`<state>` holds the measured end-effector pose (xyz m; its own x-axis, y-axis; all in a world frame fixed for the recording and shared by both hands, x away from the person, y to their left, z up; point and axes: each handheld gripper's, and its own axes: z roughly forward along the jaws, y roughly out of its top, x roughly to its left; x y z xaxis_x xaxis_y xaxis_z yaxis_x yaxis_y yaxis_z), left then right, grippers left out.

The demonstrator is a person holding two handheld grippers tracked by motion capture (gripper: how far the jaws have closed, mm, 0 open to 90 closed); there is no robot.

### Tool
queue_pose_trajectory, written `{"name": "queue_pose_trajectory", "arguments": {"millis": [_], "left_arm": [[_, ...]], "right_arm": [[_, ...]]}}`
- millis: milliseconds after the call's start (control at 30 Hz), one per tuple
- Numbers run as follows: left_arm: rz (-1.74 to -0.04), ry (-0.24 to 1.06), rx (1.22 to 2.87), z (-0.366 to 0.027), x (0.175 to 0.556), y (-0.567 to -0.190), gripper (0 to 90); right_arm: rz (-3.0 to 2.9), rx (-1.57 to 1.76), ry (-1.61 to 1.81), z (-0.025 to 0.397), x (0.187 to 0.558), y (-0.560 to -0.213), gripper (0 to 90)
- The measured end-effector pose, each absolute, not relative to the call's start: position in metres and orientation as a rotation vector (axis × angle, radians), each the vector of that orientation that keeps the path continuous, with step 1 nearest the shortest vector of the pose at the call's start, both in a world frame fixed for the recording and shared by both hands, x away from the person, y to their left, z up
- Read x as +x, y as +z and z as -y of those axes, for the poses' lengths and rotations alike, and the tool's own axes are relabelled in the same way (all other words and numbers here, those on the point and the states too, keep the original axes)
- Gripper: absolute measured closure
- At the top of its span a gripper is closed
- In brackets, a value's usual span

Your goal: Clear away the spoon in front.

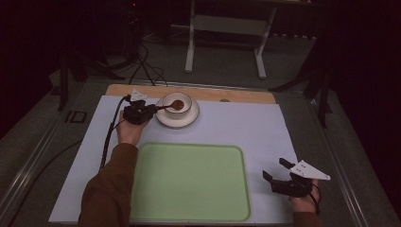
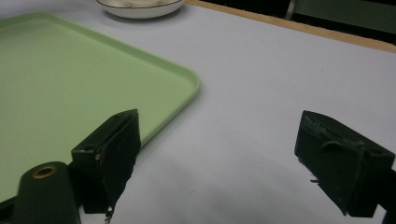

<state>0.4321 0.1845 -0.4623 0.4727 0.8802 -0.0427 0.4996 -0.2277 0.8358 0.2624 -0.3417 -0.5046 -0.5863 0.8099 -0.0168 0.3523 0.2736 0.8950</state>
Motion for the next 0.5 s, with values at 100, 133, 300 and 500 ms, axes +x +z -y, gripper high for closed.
{"name": "queue_pose_trajectory", "arguments": {"millis": [100, 133, 300, 500], "left_arm": [[-1.164, 0.571, 1.893, -0.1826, 0.4323, -0.4643, 79.4], [-1.167, 0.568, 1.897, -0.1824, 0.4323, -0.4649, 79.7], [-1.167, 0.566, 1.901, -0.1809, 0.4308, -0.4678, 80.9], [-1.16, 0.573, 1.928, -0.1755, 0.4288, -0.4703, 78.0]], "right_arm": [[-2.072, 1.043, 1.271, 0.3416, 0.2623, -0.5046, 14.1], [-2.072, 1.043, 1.272, 0.3417, 0.2624, -0.5046, 14.1], [-2.077, 1.044, 1.27, 0.3415, 0.2626, -0.5047, 14.1], [-2.079, 1.043, 1.271, 0.3414, 0.2625, -0.5045, 14.1]]}}
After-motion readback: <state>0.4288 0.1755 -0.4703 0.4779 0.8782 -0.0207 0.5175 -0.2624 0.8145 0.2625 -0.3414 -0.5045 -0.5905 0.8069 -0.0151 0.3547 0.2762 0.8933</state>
